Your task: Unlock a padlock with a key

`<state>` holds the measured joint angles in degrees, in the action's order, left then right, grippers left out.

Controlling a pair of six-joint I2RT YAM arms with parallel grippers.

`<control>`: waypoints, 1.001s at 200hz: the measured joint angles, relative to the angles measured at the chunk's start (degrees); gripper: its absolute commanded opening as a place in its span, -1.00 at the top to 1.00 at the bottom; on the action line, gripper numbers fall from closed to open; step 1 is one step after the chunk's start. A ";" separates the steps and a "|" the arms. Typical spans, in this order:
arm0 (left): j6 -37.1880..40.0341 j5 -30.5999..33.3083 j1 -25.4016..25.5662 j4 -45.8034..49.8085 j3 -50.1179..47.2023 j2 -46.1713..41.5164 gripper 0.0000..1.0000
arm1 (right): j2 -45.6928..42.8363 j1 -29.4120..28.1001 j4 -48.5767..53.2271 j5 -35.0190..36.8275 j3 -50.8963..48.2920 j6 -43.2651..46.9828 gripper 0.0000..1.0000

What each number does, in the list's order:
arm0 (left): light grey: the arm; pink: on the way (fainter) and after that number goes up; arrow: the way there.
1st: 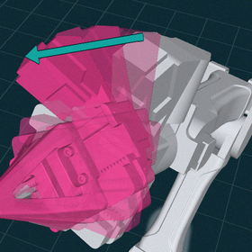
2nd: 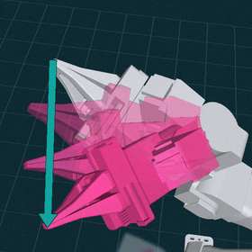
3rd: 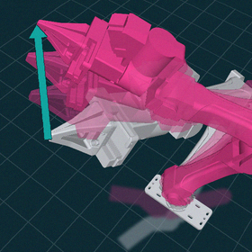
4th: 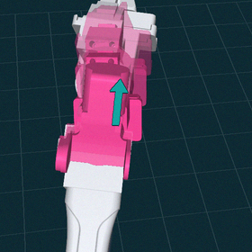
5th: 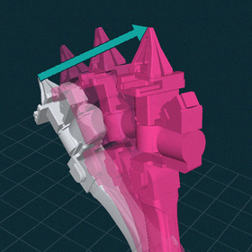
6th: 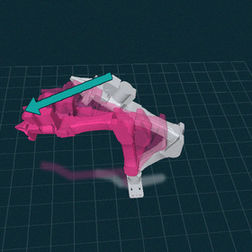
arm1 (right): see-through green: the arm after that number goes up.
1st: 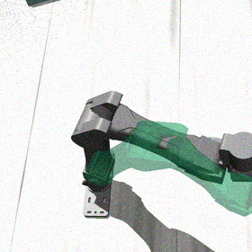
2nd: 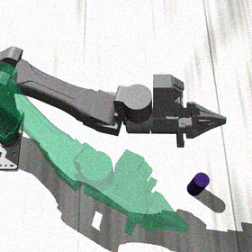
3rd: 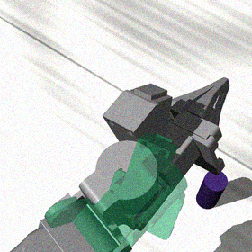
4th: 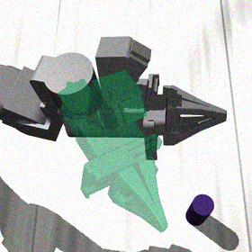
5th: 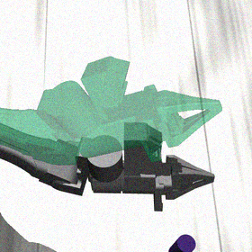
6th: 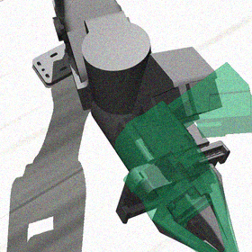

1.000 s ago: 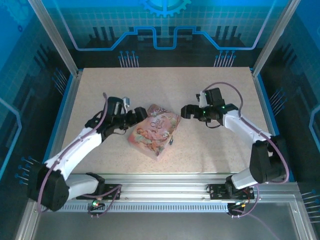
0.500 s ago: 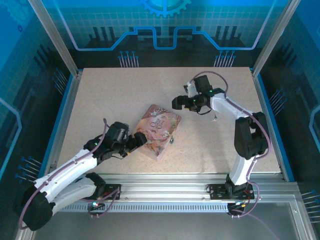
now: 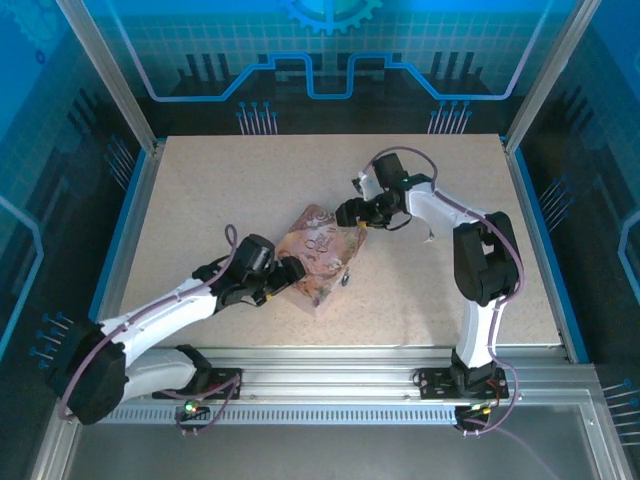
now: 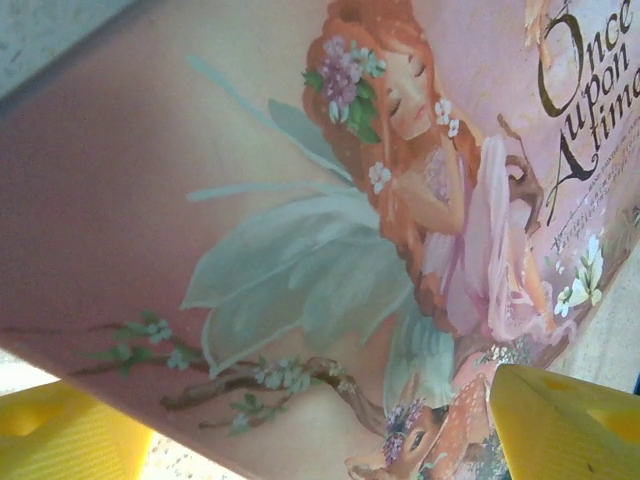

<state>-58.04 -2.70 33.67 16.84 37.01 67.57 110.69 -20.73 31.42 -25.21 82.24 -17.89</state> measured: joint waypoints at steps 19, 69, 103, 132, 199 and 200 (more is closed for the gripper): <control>1.53 0.04 -1.14 -0.07 2.40 3.48 -0.68 | -1.44 0.22 -0.55 0.94 -2.99 0.63 -0.46; 6.51 0.11 -4.50 0.81 11.50 14.60 -0.60 | -10.99 1.46 -2.12 4.50 -14.58 0.76 -0.43; 9.51 0.15 -5.31 1.22 19.58 22.95 -0.59 | -16.41 1.92 -2.49 8.02 -20.17 -0.83 -0.43; 11.78 0.37 -6.14 1.97 25.97 28.85 -0.59 | -17.38 2.34 -2.64 9.88 -21.00 -2.80 -0.44; 15.74 0.07 -9.29 2.60 35.95 37.09 -0.60 | -14.69 2.49 -3.50 11.54 -18.03 -6.84 -0.44; 15.91 0.07 -9.35 2.62 36.11 37.22 -0.60 | -14.67 2.49 -3.54 11.54 -18.01 -6.88 -0.44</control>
<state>-42.13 -2.63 24.32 19.46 73.12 104.79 96.03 -18.24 27.88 -13.67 64.23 -24.77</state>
